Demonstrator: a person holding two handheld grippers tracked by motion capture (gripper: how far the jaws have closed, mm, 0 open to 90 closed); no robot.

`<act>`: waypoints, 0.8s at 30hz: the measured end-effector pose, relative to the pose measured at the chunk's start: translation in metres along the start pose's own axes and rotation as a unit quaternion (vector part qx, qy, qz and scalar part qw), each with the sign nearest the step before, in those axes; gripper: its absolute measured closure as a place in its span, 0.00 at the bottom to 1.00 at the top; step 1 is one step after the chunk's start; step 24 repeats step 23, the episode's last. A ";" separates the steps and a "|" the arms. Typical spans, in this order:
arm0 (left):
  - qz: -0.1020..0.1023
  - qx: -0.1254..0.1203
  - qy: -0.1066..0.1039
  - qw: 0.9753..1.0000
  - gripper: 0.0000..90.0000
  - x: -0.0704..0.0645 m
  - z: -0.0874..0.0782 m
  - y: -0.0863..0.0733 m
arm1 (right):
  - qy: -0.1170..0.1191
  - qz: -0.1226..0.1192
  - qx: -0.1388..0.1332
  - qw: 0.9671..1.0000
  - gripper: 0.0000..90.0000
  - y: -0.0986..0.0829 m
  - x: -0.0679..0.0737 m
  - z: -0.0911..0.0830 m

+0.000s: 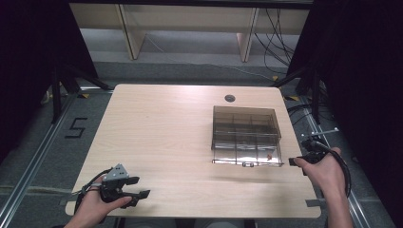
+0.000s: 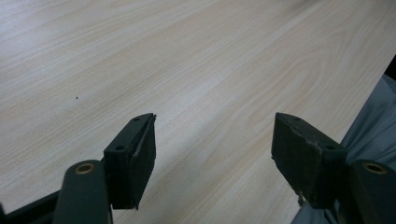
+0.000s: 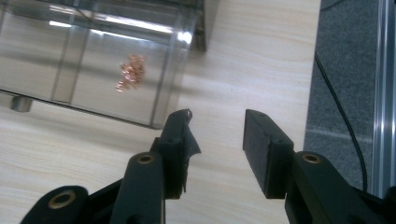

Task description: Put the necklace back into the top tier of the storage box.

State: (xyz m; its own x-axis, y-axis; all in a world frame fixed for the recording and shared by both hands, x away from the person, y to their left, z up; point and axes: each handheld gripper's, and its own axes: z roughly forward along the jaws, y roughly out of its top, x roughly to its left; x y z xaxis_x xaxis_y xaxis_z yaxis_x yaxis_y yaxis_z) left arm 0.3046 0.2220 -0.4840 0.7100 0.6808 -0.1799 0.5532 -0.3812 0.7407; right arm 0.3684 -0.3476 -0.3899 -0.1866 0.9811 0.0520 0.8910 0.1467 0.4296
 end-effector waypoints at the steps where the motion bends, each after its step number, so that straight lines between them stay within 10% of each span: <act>1: 0.000 0.000 0.000 1.000 0.34 0.000 0.000 0.000 | 0.002 -0.003 0.003 1.000 0.68 -0.001 -0.003 0.000; 6: -0.009 -0.005 -0.001 1.000 0.34 0.000 0.000 0.000 | -0.008 0.046 0.018 0.999 0.68 -0.006 -0.010 0.004; 20: 0.002 0.003 -0.001 1.000 0.34 0.003 -0.002 0.001 | -0.009 0.079 0.029 0.996 0.66 -0.013 -0.016 0.016; 24: 0.007 0.002 0.003 1.000 0.34 0.004 -0.002 0.001 | -0.006 0.051 0.035 0.998 0.66 -0.011 -0.018 0.013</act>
